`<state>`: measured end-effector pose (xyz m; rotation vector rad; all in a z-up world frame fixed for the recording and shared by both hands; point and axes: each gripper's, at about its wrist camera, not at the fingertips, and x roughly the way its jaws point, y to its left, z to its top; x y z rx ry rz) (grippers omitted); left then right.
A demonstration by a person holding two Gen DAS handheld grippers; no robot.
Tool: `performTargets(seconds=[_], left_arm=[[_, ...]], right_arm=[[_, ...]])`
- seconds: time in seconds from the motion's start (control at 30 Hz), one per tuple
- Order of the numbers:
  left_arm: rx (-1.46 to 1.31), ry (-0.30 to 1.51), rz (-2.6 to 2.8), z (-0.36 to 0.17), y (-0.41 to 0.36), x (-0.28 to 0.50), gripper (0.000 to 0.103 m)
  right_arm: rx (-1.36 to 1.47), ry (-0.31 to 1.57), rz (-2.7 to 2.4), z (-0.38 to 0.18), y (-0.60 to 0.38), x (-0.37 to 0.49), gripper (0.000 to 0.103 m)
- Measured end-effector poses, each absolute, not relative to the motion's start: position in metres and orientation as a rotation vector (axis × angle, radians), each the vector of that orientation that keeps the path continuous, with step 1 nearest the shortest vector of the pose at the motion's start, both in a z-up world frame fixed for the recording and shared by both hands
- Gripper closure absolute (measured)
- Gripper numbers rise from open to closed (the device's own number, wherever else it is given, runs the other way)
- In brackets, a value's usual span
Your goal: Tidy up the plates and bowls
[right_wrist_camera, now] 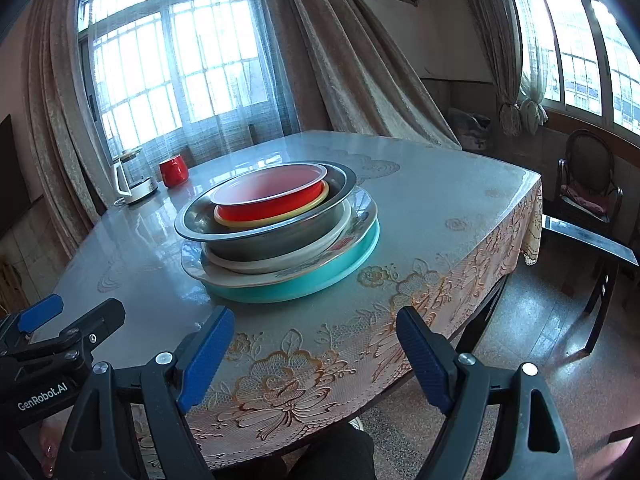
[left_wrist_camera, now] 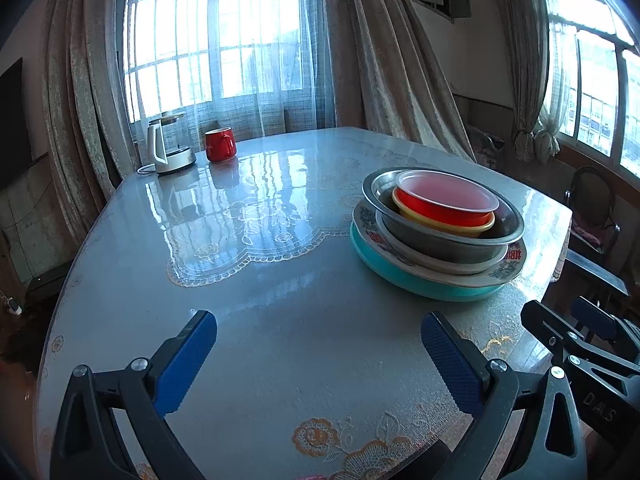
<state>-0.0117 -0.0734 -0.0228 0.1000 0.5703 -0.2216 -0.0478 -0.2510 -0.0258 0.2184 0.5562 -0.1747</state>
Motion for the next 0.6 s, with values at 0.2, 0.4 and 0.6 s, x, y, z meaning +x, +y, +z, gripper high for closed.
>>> performTargets(seconds=[0.2, 0.4, 0.6], left_arm=[[0.101, 0.572, -0.219, -0.0235, -0.0744, -0.0115, 0.000], [0.106, 0.572, -0.220, -0.0236, -0.0746, -0.0118, 0.000], [0.095, 0.592, -0.232, -0.0235, -0.0748, -0.0105, 0.000]], right_arm=[[0.217, 0.556, -0.175, -0.0259, -0.2520, -0.0471, 0.019], [0.223, 0.557, -0.175, -0.0257, -0.2540, -0.0471, 0.019], [0.221, 0.560, -0.175, -0.0264, -0.2540, -0.0469, 0.019]])
